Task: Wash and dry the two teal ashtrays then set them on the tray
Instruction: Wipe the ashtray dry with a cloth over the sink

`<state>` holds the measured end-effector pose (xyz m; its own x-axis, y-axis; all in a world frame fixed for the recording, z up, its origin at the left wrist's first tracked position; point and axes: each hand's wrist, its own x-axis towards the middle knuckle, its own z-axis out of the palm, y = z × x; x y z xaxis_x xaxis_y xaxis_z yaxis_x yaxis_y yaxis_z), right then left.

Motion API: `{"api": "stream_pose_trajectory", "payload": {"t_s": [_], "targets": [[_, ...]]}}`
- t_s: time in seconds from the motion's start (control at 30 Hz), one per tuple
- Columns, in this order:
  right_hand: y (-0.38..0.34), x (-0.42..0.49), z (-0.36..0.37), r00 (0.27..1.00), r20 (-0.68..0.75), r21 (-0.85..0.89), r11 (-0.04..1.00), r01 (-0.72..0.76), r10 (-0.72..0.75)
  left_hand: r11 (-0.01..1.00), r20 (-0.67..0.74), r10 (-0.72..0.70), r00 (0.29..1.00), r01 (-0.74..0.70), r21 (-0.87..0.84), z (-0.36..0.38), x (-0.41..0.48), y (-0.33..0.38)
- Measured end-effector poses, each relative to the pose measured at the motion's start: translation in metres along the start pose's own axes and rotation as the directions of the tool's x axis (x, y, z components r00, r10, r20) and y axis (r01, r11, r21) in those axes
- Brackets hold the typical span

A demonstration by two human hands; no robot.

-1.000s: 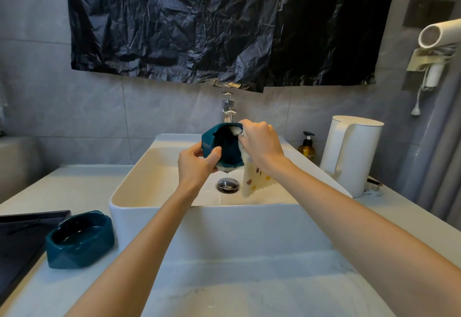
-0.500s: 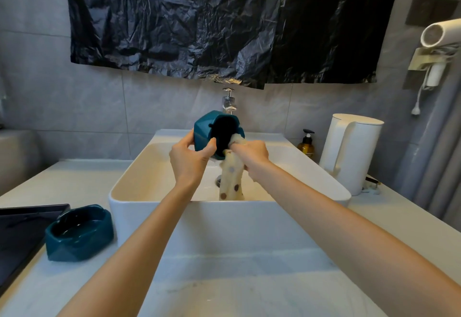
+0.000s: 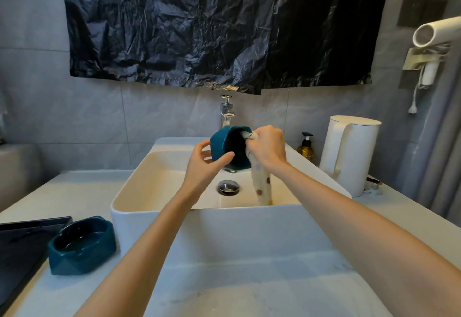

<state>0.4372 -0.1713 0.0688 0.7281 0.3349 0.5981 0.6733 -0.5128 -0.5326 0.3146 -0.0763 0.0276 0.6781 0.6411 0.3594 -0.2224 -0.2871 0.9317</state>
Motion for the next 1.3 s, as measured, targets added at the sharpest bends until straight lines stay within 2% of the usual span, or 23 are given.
{"api": "stream_pose_trajectory", "payload": {"t_s": [0.07, 0.13, 0.2, 0.27, 0.4, 0.5, 0.57, 0.63, 0.67, 0.77, 0.83, 0.93, 0.97, 1.0, 1.1, 1.17, 1.23, 1.3], "targets": [[-0.002, 0.003, -0.006, 0.987, 0.010, -0.211, 0.965, 0.158, -0.159, 0.998, 0.025, -0.062, 0.998, 0.062, -0.014, -0.002, 0.003, -0.002], [-0.005, 0.003, -0.011, 0.964, 0.024, -0.316, 0.913, 0.257, -0.263, 0.985, 0.097, -0.171, 0.980, 0.173, -0.007, -0.002, 0.006, -0.003], [-0.007, 0.001, -0.013, 0.941, 0.023, -0.347, 0.881, 0.323, -0.337, 0.974, 0.161, -0.225, 0.961, 0.227, 0.009, 0.000, 0.007, -0.004], [-0.007, -0.003, -0.010, 0.930, -0.015, -0.309, 0.886, 0.346, -0.368, 0.979, 0.142, -0.197, 0.970, 0.202, -0.021, 0.002, 0.006, -0.003], [-0.010, -0.009, 0.001, 0.961, -0.085, -0.116, 0.961, 0.253, -0.263, 0.976, -0.002, -0.192, 0.981, 0.190, -0.108, 0.001, 0.005, -0.001], [-0.013, -0.012, 0.013, 0.995, 0.006, 0.004, 0.995, 0.096, -0.096, 0.969, -0.112, -0.224, 0.968, 0.209, -0.129, -0.001, 0.006, 0.001], [-0.012, -0.014, 0.019, 0.994, 0.111, 0.071, 0.997, -0.027, 0.019, 0.974, -0.165, -0.214, 0.963, 0.198, -0.111, -0.003, 0.005, 0.001], [-0.011, -0.013, 0.019, 0.979, 0.186, 0.067, 0.993, -0.094, 0.081, 0.979, -0.156, -0.197, 0.968, 0.186, -0.082, -0.004, 0.004, 0.001], [-0.010, -0.012, 0.018, 0.979, 0.189, 0.030, 0.996, -0.082, 0.075, 0.980, -0.129, -0.196, 0.972, 0.188, -0.070, -0.004, 0.003, 0.000], [-0.011, -0.008, 0.014, 0.994, 0.100, -0.127, 0.990, 0.066, -0.054, 0.975, -0.050, -0.222, 0.974, 0.220, -0.033, -0.004, 0.002, 0.000], [-0.014, -0.005, 0.009, 0.973, 0.079, -0.239, 0.943, 0.231, -0.218, 0.969, -0.005, -0.248, 0.969, 0.248, -0.013, -0.005, 0.002, -0.001], [-0.019, 0.000, 0.002, 0.841, 0.244, -0.337, 0.771, 0.540, -0.482, 0.968, 0.039, -0.243, 0.969, 0.240, 0.066, -0.007, 0.000, -0.003], [-0.018, 0.000, 0.001, 0.798, 0.280, -0.331, 0.727, 0.602, -0.533, 0.970, 0.043, -0.234, 0.971, 0.230, 0.082, -0.007, -0.001, -0.003], [-0.017, 0.000, 0.001, 0.789, 0.277, -0.305, 0.728, 0.614, -0.549, 0.971, 0.042, -0.225, 0.973, 0.221, 0.085, -0.007, -0.002, -0.003], [-0.011, 0.000, 0.005, 0.890, 0.115, -0.175, 0.873, 0.455, -0.441, 0.979, 0.017, -0.203, 0.979, 0.202, 0.013, -0.006, -0.002, 0.000], [-0.007, -0.003, 0.008, 0.937, 0.044, -0.148, 0.925, 0.349, -0.347, 0.983, -0.021, -0.180, 0.983, 0.180, -0.029, -0.005, -0.001, 0.001], [-0.008, -0.008, 0.011, 0.980, 0.018, -0.027, 0.980, 0.197, -0.197, 0.987, -0.075, -0.156, 0.985, 0.152, -0.057, -0.004, -0.001, 0.001], [-0.011, -0.016, 0.018, 0.999, 0.032, 0.140, 0.990, -0.007, 0.003, 0.992, -0.142, -0.119, 0.983, 0.112, -0.056, -0.004, -0.001, 0.001]]}}
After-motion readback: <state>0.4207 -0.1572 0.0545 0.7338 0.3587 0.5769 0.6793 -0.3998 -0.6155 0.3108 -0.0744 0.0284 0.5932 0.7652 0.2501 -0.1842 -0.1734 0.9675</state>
